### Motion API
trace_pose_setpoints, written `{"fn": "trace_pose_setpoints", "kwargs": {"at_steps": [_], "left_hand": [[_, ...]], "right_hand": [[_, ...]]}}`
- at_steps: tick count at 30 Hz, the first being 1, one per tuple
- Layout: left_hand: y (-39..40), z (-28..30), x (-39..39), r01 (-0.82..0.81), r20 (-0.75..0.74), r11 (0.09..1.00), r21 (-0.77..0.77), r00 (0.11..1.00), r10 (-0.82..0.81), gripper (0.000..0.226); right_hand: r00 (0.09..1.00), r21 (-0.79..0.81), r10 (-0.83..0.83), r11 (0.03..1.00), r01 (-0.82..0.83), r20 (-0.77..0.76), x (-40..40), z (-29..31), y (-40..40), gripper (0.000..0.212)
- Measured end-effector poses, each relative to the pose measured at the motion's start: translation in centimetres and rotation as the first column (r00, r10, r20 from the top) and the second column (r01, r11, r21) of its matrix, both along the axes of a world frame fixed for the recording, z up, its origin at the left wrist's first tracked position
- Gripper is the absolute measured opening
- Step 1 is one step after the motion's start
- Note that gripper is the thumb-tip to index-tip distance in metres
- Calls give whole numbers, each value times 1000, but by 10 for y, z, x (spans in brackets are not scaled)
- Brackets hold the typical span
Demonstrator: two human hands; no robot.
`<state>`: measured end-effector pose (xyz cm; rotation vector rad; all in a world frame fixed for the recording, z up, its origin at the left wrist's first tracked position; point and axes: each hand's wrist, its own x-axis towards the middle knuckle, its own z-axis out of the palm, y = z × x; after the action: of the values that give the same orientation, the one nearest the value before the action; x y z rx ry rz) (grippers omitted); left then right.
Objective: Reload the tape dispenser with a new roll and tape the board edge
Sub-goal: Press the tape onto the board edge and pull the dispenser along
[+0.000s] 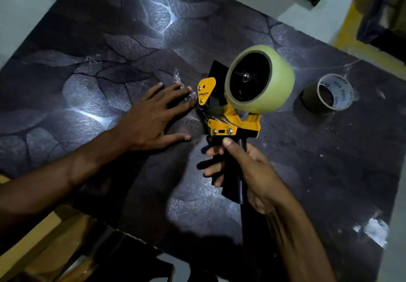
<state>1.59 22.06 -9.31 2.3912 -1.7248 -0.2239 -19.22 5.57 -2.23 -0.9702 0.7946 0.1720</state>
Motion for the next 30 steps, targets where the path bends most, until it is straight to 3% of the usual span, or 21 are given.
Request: {"fn": "trace_pose_setpoints", "kwargs": {"at_steps": [3, 11, 15, 20, 25, 30], "left_hand": [[0, 2, 0, 0, 23, 1000, 11, 1000, 0, 92], [0, 10, -8, 6, 103, 998, 64, 995, -13, 104], [-6, 24, -19, 5, 41, 978, 207, 999, -14, 105], [-10, 34, -31, -20, 19, 962, 271, 1000, 16, 91], [-11, 31, -38, 36, 247, 974, 225, 965, -93, 102], [-13, 32, -47, 121, 55, 972, 201, 989, -134, 110]], "right_hand": [[1000, -157, 0, 988, -3, -19, -3, -6, 1, 32], [994, -72, 38, 996, -45, -105, -54, -14, 3, 44], [983, -93, 20, 995, -38, -184, -86, -3, 11, 56], [984, -165, 27, 985, -56, -174, -82, -3, 8, 43], [979, -259, 58, 960, -109, -196, -83, -9, 14, 37], [972, -314, 80, 938, -148, -220, -95, -4, 16, 40]]}}
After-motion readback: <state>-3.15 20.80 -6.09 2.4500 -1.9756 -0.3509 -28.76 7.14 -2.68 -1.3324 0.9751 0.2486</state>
